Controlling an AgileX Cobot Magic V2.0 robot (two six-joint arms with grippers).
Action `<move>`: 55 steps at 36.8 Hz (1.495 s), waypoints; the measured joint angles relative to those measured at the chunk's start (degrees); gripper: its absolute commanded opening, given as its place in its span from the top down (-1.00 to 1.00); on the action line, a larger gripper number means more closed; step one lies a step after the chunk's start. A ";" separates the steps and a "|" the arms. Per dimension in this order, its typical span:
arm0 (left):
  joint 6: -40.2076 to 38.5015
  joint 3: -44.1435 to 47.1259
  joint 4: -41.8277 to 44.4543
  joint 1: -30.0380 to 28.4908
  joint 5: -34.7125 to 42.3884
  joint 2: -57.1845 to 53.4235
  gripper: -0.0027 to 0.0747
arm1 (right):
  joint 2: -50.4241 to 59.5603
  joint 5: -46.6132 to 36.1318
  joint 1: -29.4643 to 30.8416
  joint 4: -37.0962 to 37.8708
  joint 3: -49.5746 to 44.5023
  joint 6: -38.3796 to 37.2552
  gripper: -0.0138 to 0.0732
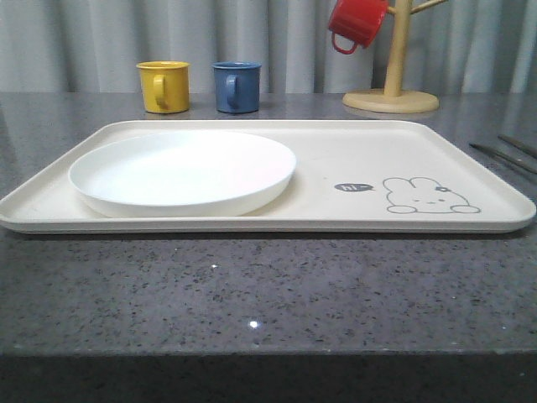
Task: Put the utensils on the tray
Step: 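Move the right gripper down onto the silver fork and grasp it, then carry the fork onto the tray beside the plate and lower it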
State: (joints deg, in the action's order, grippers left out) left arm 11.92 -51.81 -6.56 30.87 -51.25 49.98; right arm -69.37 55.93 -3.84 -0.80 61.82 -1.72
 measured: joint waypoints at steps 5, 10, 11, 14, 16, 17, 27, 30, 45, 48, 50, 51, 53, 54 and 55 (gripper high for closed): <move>0.00 0.00 0.00 0.00 0.04 0.12 -0.03 | -6.04 0.67 0.00 -1.43 3.41 0.00 -0.29; 0.00 0.00 0.00 0.00 0.04 0.21 -0.03 | -11.66 1.49 0.00 -2.42 6.75 0.00 -0.16; 0.00 0.00 0.00 0.00 0.04 0.21 -0.03 | -12.93 1.61 0.00 -2.45 7.26 0.00 -0.13; 0.00 0.00 0.00 0.00 0.04 0.21 -0.03 | -15.64 1.61 0.00 -2.55 8.62 0.00 -0.10; 0.00 0.00 0.00 0.00 0.04 0.21 -0.03 | -17.59 1.61 0.00 -2.55 9.70 0.00 -0.09; 0.00 0.00 0.00 0.00 0.04 0.21 -0.03 | -18.40 1.61 0.00 -2.55 9.97 0.00 -0.09; -0.09 0.00 0.00 0.00 0.04 0.21 -0.03 | -25.64 1.71 -0.14 -2.67 13.54 0.00 -0.09; -0.09 0.00 0.00 0.00 0.04 0.21 -0.03 | -26.98 1.71 -0.14 -2.79 14.19 0.00 -0.09; -0.09 0.00 0.00 0.00 0.04 0.21 -0.03 | -29.32 1.71 -0.14 -2.79 14.62 0.13 0.29; -0.09 0.00 0.00 0.00 0.04 0.21 -0.03 | -29.40 1.92 -0.14 -2.66 14.75 0.13 0.43; -0.09 0.00 0.00 0.00 0.04 0.21 -0.03 | -29.45 2.14 -0.14 -2.57 14.75 0.13 0.51; -0.09 0.00 0.00 0.00 0.04 0.21 -0.03 | -29.45 2.31 -0.14 -2.53 14.78 0.13 0.55; -0.09 0.00 0.00 0.00 0.04 0.21 -0.02 | -29.45 2.57 -0.14 -2.53 14.78 0.13 0.64; -0.09 0.00 0.00 0.00 0.04 0.21 -0.03 | -29.45 2.71 -0.14 -2.53 14.78 0.13 0.67; -0.09 0.00 0.00 0.00 0.04 0.21 -0.03 | -29.45 2.85 -0.14 -2.53 14.78 0.13 0.70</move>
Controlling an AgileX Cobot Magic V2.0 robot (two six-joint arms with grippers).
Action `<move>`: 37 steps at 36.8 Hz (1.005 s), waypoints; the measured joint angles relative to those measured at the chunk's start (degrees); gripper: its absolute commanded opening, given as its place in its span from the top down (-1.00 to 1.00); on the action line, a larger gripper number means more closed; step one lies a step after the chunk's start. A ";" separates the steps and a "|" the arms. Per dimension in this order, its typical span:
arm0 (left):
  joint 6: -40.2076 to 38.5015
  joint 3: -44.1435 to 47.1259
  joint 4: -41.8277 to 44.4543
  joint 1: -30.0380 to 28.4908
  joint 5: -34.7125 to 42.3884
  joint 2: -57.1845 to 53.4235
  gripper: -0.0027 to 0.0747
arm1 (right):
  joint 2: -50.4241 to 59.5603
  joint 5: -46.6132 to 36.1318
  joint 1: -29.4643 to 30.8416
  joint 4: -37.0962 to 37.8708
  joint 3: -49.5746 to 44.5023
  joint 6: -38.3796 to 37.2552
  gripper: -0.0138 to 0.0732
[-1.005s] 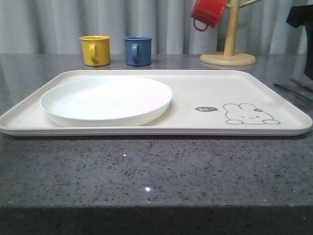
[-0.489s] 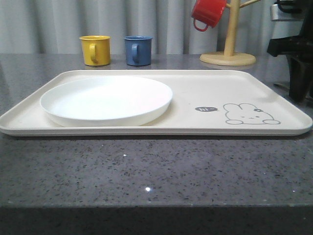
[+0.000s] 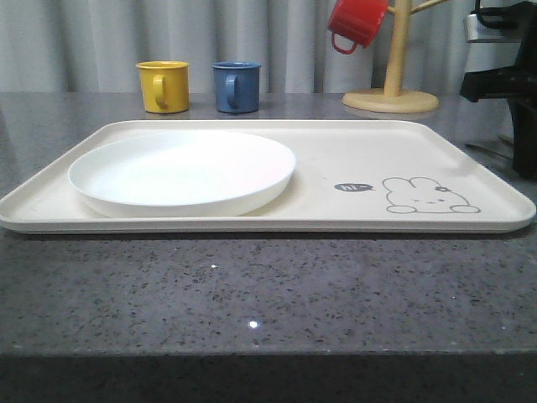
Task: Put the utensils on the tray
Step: 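Carry the fork onto the tray beside the plate and lower it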
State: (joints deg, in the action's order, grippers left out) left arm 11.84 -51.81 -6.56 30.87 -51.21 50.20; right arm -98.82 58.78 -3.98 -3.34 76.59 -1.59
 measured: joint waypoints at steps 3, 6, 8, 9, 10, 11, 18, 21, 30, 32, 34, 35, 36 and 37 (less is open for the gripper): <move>0.00 0.00 0.00 0.00 0.00 0.00 -0.03 | 0.00 0.25 0.00 -0.12 0.10 0.00 0.74; 0.00 0.00 0.00 0.00 0.00 0.00 -0.03 | 0.00 0.74 0.00 -0.35 0.23 0.00 0.75; 0.00 0.00 0.00 0.00 0.00 0.00 -0.03 | 0.00 1.17 0.00 -0.49 0.25 0.00 0.75; 0.00 0.00 0.00 0.00 0.00 0.00 -0.03 | 0.00 1.60 0.00 -0.49 0.35 0.00 0.75; 0.00 0.00 0.00 0.00 0.00 0.00 -0.03 | 0.00 1.98 0.00 -0.49 0.46 0.00 0.75; 0.00 0.00 0.00 0.00 0.00 0.00 -0.03 | 0.12 2.43 0.00 -0.61 0.61 0.00 0.75; 0.00 0.00 0.00 0.00 0.00 0.00 -0.03 | 3.27 6.47 -1.52 -0.69 3.42 0.39 0.75; 0.00 0.00 0.00 0.00 0.00 0.00 -0.03 | 4.59 8.34 -4.06 -0.57 5.43 0.66 0.75; 0.00 0.00 0.00 0.00 0.00 0.00 -0.03 | 4.87 11.36 -16.50 -0.80 12.42 0.06 0.75; 0.00 0.00 0.00 0.00 0.00 0.00 -0.03 | 4.00 11.62 -18.98 -1.07 13.68 -1.15 0.75; 0.00 0.00 0.00 0.00 0.00 0.00 -0.03 | 3.01 11.62 -21.40 -1.36 15.04 -3.04 0.75; 0.00 0.00 0.00 0.00 0.00 0.00 -0.03 | 2.20 11.70 -22.27 -1.46 15.59 -4.01 0.75; 0.00 0.00 0.00 0.00 0.00 0.00 -0.03 | 1.54 11.74 -23.24 -1.51 16.28 -5.49 0.75; 0.00 0.00 0.00 0.00 0.00 0.00 -0.03 | 0.85 11.74 -23.86 -1.60 16.75 -6.68 0.75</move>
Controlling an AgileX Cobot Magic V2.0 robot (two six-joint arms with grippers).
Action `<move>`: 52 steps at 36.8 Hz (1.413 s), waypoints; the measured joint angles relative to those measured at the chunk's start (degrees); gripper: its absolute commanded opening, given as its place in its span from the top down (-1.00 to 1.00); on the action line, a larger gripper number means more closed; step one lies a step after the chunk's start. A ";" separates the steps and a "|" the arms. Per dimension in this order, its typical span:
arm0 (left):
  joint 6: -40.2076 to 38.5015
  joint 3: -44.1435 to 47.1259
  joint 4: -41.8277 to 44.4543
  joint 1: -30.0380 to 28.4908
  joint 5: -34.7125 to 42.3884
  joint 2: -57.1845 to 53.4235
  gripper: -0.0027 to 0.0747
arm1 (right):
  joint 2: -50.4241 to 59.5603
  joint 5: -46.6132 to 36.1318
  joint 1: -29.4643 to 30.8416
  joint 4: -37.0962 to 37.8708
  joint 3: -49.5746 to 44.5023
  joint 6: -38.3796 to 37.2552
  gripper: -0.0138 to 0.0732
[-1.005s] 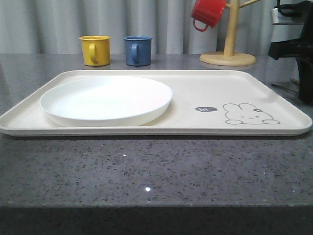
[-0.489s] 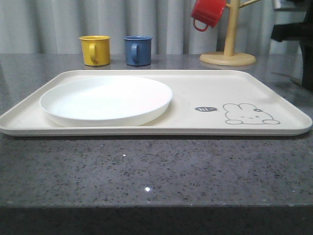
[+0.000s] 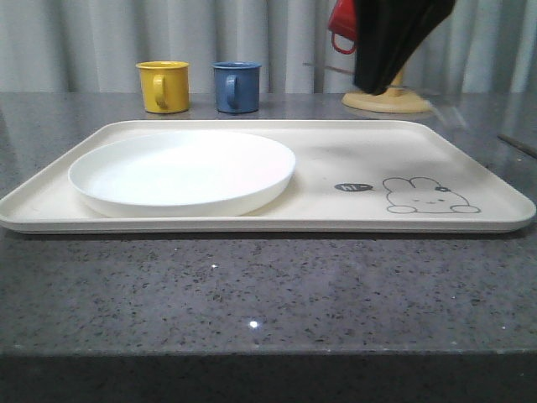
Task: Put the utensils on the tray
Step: 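Carry the fork onto the tray beside the plate and lower it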
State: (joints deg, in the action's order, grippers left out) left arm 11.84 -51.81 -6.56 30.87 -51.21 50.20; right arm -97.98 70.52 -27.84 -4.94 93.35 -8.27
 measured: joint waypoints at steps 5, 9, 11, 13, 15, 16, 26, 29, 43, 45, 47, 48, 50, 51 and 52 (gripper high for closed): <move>0.00 0.00 0.00 0.00 0.00 0.00 -0.03 | -3.88 0.09 -1.49 0.00 1.70 -6.84 0.75; 0.00 0.00 0.00 0.00 0.00 0.00 -0.03 | -6.31 -1.04 -1.73 0.12 1.83 -12.35 0.75; 0.00 0.00 0.00 0.00 0.00 0.00 -0.03 | -7.23 -1.68 -1.73 0.50 1.87 -14.70 0.75; 0.00 0.00 0.00 0.00 0.00 0.00 -0.03 | -8.15 -2.46 -1.73 0.76 1.87 -16.51 0.75; 0.00 0.00 0.00 0.00 0.00 0.00 -0.03 | -8.82 -3.46 -1.73 1.53 1.96 -18.32 0.75; 0.00 0.00 0.00 0.00 0.00 0.00 -0.03 | -9.25 -3.96 -1.73 1.81 1.96 -19.47 0.74; 0.00 0.00 0.00 0.00 0.00 0.00 -0.03 | -10.95 -6.56 -1.73 6.10 1.96 -25.56 0.74; 0.00 0.00 0.00 0.00 0.00 0.00 -0.03 | -11.20 -6.66 -1.73 7.82 1.96 -26.88 0.74; 0.00 0.00 0.00 0.00 0.00 0.00 -0.03 | -13.15 -6.80 -1.73 8.85 2.25 -28.42 0.64; 0.00 0.00 0.00 0.00 0.00 0.00 -0.03 | -13.15 -6.80 -1.73 8.85 2.30 -28.54 0.51; 0.00 0.00 0.00 0.00 0.00 0.00 -0.02 | -13.15 -6.80 -1.73 8.85 2.30 -28.54 0.38; 0.00 0.00 0.00 0.00 0.00 0.00 -0.03 | -13.15 -6.80 -1.73 8.85 2.30 -28.54 0.32; 0.00 0.00 0.00 0.00 0.00 0.00 -0.03 | -13.15 -6.89 -1.73 8.76 2.30 -28.54 0.20; 0.00 0.00 0.00 0.00 0.00 0.00 -0.02 | -13.15 -6.89 -1.73 8.73 2.30 -28.54 0.16; 0.00 0.00 0.00 0.00 0.00 0.00 -0.03 | -13.15 -7.04 -1.73 8.73 2.30 -28.54 0.13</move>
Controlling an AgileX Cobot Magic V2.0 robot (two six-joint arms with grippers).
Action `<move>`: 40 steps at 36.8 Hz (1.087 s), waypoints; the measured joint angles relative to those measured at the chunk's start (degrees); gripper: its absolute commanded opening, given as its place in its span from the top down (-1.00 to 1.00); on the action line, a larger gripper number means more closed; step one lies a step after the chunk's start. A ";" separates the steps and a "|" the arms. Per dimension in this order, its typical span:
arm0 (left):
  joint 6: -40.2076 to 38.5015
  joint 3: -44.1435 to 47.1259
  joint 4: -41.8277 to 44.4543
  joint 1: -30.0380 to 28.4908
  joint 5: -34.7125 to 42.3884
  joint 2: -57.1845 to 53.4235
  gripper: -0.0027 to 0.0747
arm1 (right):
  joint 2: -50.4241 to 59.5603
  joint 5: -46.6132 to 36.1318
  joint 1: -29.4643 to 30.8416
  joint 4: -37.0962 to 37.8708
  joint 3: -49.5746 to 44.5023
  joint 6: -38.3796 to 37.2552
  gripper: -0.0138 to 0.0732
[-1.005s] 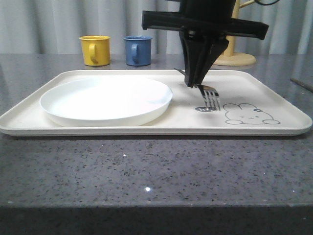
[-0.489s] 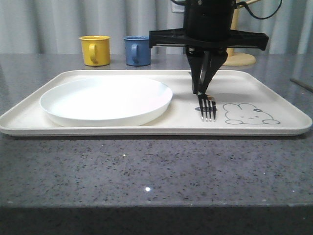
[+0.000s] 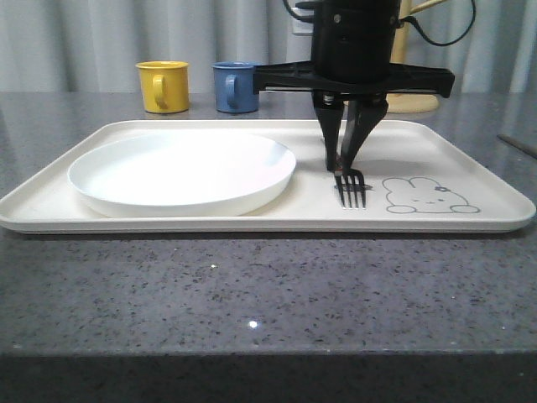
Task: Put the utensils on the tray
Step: 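Carry the fork onto the tray beside the plate and lower it, then open the right gripper, lift away, and grasp the chopsticks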
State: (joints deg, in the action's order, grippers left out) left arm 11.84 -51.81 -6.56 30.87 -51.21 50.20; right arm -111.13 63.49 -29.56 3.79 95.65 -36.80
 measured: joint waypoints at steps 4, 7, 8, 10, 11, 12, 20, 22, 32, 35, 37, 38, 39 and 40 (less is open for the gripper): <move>0.00 0.00 0.00 0.00 0.00 0.00 -0.03 | 0.47 -0.03 -0.13 0.33 0.00 0.30 0.12; 0.00 0.00 0.00 0.00 0.00 0.00 -0.03 | 1.66 -0.03 -0.13 1.35 0.00 2.52 0.12; 0.00 0.00 0.00 0.00 0.00 0.00 -0.03 | 2.19 -0.03 -0.13 1.74 0.00 3.71 0.12; 0.00 0.00 0.00 0.00 0.00 0.00 -0.03 | 3.75 0.09 -0.13 2.60 0.00 6.87 0.12; 0.00 0.00 0.00 0.00 0.00 0.00 -0.02 | 4.50 0.25 -0.13 2.98 0.00 8.20 0.12; 0.00 0.00 0.00 0.00 0.00 0.00 -0.03 | 5.29 0.44 -0.13 3.30 0.00 9.88 0.12; 0.00 0.05 0.00 0.00 0.00 0.00 -0.03 | 11.49 5.02 2.38 4.82 -0.12 16.86 0.12; 0.00 0.05 0.00 0.00 0.00 0.00 -0.03 | 12.63 5.77 3.86 5.06 -0.96 18.02 0.12; 0.00 0.05 0.00 0.00 0.00 0.00 -0.03 | 16.76 6.87 15.12 5.48 -9.56 22.93 0.12; 0.00 0.05 0.00 0.00 0.00 0.00 -0.02 | 17.03 6.87 18.54 5.48 -12.25 24.47 0.12; 0.00 0.05 0.00 0.00 0.00 0.00 -0.02 | 17.03 6.87 21.14 5.48 -13.64 25.50 0.12; 0.00 0.05 0.00 0.00 0.00 0.00 -0.03 | 17.03 6.76 22.22 5.27 -14.48 26.15 0.12; 0.00 0.05 0.00 0.00 0.00 0.00 -0.02 | 17.03 6.65 23.61 4.80 -15.05 26.84 0.12; 0.00 0.05 0.00 0.00 0.00 0.00 -0.02 | 17.03 6.41 24.60 4.33 -15.56 27.22 0.12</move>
State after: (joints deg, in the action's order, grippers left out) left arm 11.84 -51.76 -6.56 30.87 -51.21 50.20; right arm -94.10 69.90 -4.96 8.12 80.09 -9.58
